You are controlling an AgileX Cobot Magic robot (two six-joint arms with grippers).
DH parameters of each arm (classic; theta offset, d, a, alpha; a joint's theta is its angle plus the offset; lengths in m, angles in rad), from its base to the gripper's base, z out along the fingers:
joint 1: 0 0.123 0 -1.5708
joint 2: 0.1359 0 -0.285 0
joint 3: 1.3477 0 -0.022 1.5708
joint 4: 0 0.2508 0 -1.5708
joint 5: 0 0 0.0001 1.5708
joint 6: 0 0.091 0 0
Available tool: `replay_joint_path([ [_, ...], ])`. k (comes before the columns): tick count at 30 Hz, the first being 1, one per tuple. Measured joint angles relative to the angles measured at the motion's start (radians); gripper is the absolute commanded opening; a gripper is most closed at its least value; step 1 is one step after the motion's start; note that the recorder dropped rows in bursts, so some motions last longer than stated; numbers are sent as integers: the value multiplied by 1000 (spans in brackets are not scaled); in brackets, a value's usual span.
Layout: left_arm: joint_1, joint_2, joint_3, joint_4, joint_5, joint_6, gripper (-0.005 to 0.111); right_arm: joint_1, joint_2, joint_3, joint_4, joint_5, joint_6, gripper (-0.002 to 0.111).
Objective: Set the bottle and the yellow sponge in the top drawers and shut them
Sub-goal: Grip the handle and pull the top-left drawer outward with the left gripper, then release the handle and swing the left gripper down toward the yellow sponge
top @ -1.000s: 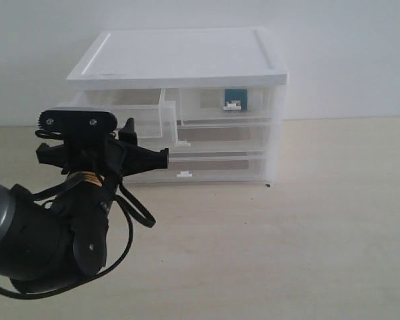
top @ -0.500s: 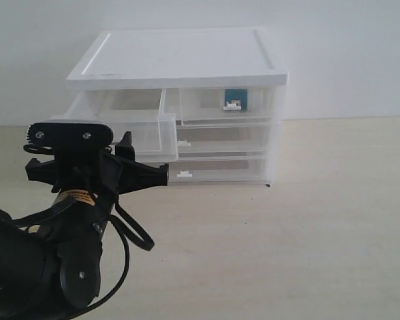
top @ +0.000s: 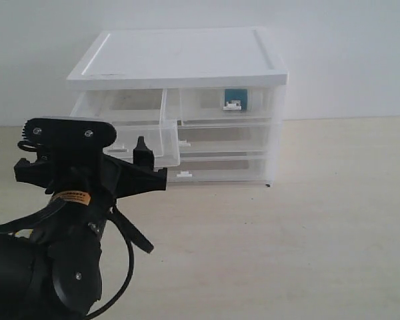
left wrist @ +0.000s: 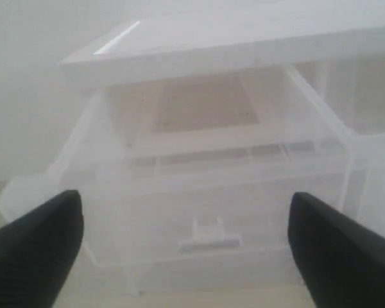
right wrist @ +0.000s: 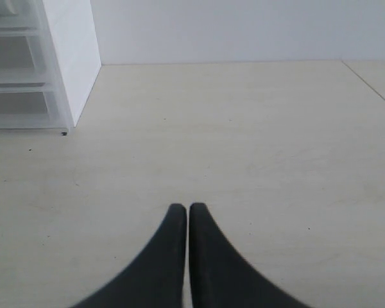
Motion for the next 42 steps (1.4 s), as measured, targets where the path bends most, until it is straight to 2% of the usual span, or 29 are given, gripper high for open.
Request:
replay_joint_path([
  [2, -50, -52, 2, -97, 62, 113, 81, 0, 0, 0, 0, 0, 0, 0],
  [4, -117, -108, 2, -216, 198, 259, 81, 0, 0, 0, 0, 0, 0, 0],
  [8, -188, -165, 12, -318, 270, 433, 80, 0, 0, 0, 0, 0, 0, 0],
  [13, -215, -253, 20, -476, 304, 785, 78, 0, 0, 0, 0, 0, 0, 0],
  [15, -207, -289, 20, -564, 311, 922, 70, 0, 0, 0, 0, 0, 0, 0],
  [18, -199, -339, 20, -625, 315, 1074, 49, 0, 0, 0, 0, 0, 0, 0],
  [23, -199, -432, 20, -636, 332, 1187, 4, 0, 0, 0, 0, 0, 0, 0],
  [25, -195, -470, 20, -637, 344, 1193, 5, 0, 0, 0, 0, 0, 0, 0],
  [28, -187, -507, 20, -642, 437, 1160, 5, 0, 0, 0, 0, 0, 0, 0],
  [36, -186, -524, 20, -651, 1016, 1173, 5, 0, 0, 0, 0, 0, 0, 0],
  [42, -186, -524, 20, -651, 1304, 1205, 5, 0, 0, 0, 0, 0, 0, 0],
])
